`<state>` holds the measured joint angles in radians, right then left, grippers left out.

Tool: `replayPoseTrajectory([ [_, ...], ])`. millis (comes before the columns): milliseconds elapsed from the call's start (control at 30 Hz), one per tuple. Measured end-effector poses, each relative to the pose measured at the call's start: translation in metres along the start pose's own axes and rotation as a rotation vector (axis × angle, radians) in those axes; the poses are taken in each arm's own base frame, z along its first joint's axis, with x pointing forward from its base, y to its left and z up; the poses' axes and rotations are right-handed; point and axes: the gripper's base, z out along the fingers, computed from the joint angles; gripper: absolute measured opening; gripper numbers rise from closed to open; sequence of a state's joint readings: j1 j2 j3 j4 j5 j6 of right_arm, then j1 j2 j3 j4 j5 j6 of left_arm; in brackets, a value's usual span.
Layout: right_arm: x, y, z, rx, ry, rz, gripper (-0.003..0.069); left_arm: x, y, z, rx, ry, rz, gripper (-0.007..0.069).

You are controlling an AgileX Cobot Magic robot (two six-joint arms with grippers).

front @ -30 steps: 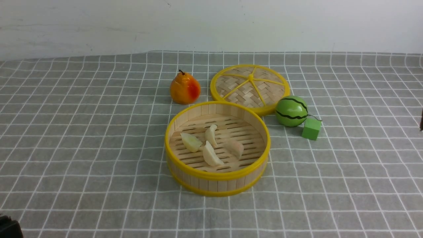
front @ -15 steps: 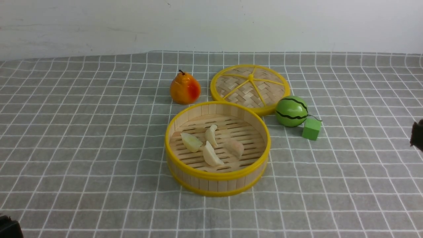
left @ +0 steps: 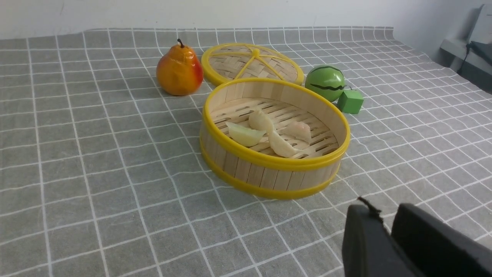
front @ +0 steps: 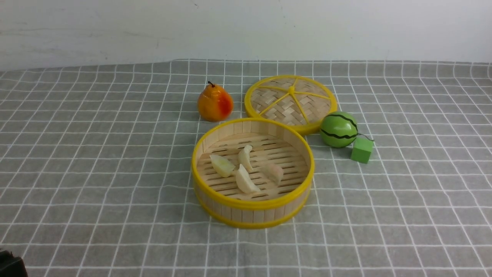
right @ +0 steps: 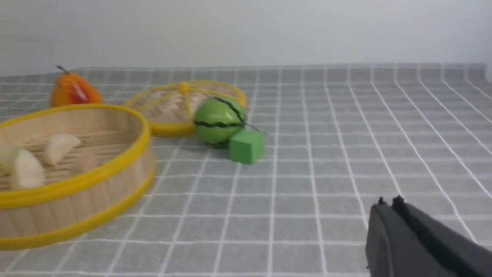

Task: Put the dumplings into the steamer on the table with the grey tablecloth.

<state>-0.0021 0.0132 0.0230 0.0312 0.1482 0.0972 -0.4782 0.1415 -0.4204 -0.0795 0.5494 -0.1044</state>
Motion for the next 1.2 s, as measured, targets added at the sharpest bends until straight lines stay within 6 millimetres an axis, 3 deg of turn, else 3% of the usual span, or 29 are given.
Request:
replayPoseTrajectory([
  [300, 0.017, -0.007, -0.003, 0.086, 0.176, 0.009, -0.0021, 0.000, 0.000, 0.000, 0.000, 0.000, 0.000, 0.0112],
  [1200, 0.017, -0.007, -0.004, 0.090, 0.191, 0.008, -0.0003, 0.000, 0.000, 0.000, 0.000, -0.001, 0.000, 0.0131],
])
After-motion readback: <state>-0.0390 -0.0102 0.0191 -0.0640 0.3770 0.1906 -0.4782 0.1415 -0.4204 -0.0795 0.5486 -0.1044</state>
